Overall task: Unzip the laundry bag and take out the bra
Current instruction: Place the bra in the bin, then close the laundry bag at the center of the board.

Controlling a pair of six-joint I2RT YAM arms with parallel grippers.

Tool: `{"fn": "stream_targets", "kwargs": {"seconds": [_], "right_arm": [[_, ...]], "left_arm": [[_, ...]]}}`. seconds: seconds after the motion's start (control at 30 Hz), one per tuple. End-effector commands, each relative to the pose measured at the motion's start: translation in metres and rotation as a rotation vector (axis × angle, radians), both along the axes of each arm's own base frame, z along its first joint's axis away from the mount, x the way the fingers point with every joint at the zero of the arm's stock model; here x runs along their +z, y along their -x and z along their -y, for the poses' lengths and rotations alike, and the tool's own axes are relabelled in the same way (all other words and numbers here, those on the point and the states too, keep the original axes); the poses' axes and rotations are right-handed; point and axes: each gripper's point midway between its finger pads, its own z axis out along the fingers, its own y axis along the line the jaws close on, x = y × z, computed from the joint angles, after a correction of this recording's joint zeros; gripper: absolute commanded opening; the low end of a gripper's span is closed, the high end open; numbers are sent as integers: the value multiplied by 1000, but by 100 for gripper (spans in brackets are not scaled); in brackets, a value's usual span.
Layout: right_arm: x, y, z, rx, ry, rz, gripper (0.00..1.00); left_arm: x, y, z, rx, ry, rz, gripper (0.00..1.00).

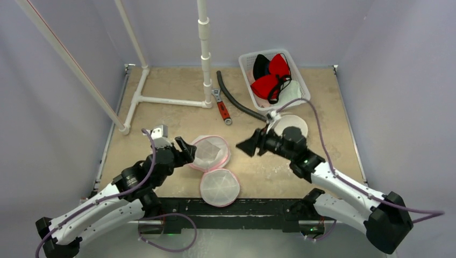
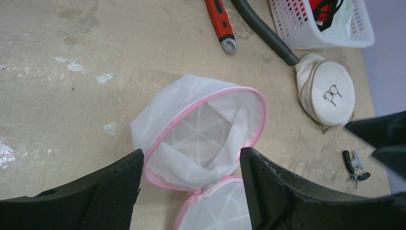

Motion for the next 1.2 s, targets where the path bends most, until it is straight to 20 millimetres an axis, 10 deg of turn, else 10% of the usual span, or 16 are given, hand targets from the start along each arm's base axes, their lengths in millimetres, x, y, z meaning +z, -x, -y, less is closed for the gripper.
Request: {"fn": "stream_targets", "kwargs": {"seconds": [0.0, 0.5, 0.73, 1.17], "right_arm": [[-85, 45, -6, 73, 113, -186, 63], [-162, 81, -14, 71, 233, -372, 61], [-182, 88, -5, 5, 303, -426, 60], [-124, 43, 64, -486, 157, -366, 65]], "left_arm": [[-16, 1, 10, -23, 28, -30, 71], [-1, 59, 91, -448, -164, -5, 61], [-29, 99, 136, -682, -322, 7, 60], [-84, 155, 188, -1032, -635, 89, 61]]}}
